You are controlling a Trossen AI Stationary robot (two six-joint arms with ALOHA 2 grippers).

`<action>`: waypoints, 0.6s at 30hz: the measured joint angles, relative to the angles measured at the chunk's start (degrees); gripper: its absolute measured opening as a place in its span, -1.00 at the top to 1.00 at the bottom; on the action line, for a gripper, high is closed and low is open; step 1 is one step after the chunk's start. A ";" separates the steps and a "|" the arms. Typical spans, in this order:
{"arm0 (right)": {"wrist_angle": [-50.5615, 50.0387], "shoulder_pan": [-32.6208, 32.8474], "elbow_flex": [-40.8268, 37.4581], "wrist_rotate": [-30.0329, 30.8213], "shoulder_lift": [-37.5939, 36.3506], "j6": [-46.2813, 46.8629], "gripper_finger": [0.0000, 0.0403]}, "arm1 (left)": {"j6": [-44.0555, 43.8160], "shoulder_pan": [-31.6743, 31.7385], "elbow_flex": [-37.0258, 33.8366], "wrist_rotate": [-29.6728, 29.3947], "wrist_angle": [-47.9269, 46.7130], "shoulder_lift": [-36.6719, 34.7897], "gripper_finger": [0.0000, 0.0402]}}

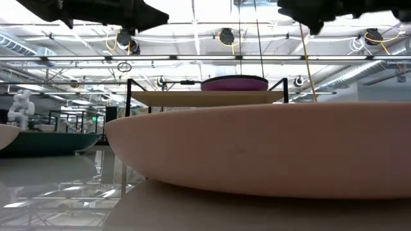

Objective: Place and stack plates onto a shelf
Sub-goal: Stack the pink plate on top of the black plate on the shelf

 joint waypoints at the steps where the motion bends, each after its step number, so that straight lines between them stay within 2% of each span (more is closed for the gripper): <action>1: -3.46 -0.28 2.28 -0.01 0.94 0.24 0.40 | 0.55 -0.02 0.00 -0.81 -0.10 -0.72 0.30; 6: -22.53 -1.49 13.74 0.00 6.98 3.34 0.40 | 4.02 -0.11 -0.34 -6.79 -3.17 -3.64 0.30; 9: -33.66 -1.71 17.12 -1.80 10.05 7.79 0.40 | 5.15 -0.26 -3.45 -10.08 0.21 -3.90 0.30; 13: -42.54 -1.69 17.39 -10.14 13.06 16.01 0.40 | 5.87 0.29 -7.41 -11.41 5.28 -4.54 0.30; 18: -50.93 0.49 17.43 -26.08 16.18 29.25 0.40 | 5.40 0.72 -8.63 -11.46 5.27 -4.88 0.30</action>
